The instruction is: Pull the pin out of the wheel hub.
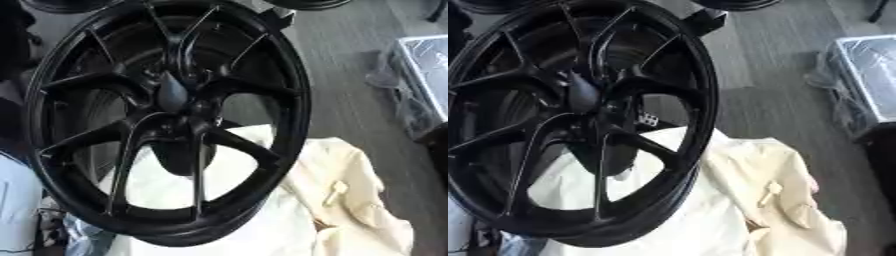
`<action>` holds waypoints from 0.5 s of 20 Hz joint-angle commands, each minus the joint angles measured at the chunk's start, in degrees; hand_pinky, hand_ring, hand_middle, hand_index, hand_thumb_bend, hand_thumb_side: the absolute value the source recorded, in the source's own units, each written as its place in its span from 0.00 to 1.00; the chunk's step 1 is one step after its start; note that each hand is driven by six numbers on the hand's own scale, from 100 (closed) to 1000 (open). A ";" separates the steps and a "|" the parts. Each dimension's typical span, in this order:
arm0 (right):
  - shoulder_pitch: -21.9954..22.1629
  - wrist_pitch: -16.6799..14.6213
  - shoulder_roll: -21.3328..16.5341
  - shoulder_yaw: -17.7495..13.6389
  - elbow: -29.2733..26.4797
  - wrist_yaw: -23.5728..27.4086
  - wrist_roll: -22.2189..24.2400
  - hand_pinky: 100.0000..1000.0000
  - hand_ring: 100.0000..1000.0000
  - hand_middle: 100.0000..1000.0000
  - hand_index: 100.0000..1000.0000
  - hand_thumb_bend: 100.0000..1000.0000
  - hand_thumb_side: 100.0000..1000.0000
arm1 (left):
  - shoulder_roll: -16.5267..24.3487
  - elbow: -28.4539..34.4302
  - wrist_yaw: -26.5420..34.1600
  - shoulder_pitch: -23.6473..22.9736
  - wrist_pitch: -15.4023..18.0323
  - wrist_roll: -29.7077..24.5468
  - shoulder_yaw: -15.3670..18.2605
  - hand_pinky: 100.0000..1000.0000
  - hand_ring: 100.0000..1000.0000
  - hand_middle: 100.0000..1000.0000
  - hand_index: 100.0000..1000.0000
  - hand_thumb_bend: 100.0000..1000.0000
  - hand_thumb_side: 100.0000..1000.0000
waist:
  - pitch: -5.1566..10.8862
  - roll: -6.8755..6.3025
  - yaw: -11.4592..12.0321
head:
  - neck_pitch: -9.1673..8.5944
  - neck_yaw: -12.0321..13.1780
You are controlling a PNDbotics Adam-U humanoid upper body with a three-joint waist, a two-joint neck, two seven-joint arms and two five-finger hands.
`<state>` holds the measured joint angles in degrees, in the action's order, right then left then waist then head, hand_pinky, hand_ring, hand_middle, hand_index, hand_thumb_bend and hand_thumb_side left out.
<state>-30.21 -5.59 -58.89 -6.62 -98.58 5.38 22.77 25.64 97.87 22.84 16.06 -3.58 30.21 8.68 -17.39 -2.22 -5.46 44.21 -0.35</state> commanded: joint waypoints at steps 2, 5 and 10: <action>5.21 0.94 -0.05 -6.16 0.96 -3.80 -6.38 0.81 0.59 0.45 0.62 0.23 0.00 | 1.64 1.18 -0.18 -0.01 0.19 0.48 0.99 0.72 0.75 0.73 0.69 0.15 0.84 | 1.35 -0.06 -0.19 | -0.80 0.43; 10.08 1.46 2.31 -9.13 2.82 -5.10 -10.25 0.81 0.60 0.48 0.64 0.26 0.00 | 1.66 1.23 -0.17 -0.16 0.26 0.69 1.20 0.72 0.75 0.73 0.69 0.15 0.84 | 1.32 -0.22 -0.39 | -1.27 0.83; 15.37 2.67 5.01 -11.85 5.56 -7.75 -14.11 0.83 0.67 0.55 0.70 0.33 0.00 | 1.57 1.18 -0.17 -0.28 0.30 0.85 1.32 0.72 0.75 0.73 0.69 0.15 0.84 | 1.45 -0.19 -0.64 | -1.77 0.70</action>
<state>-14.55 -3.15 -52.76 -16.87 -93.33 -1.52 9.70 25.65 98.15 22.73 15.56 -3.40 30.83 9.26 -17.39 -2.64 -5.98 43.16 0.40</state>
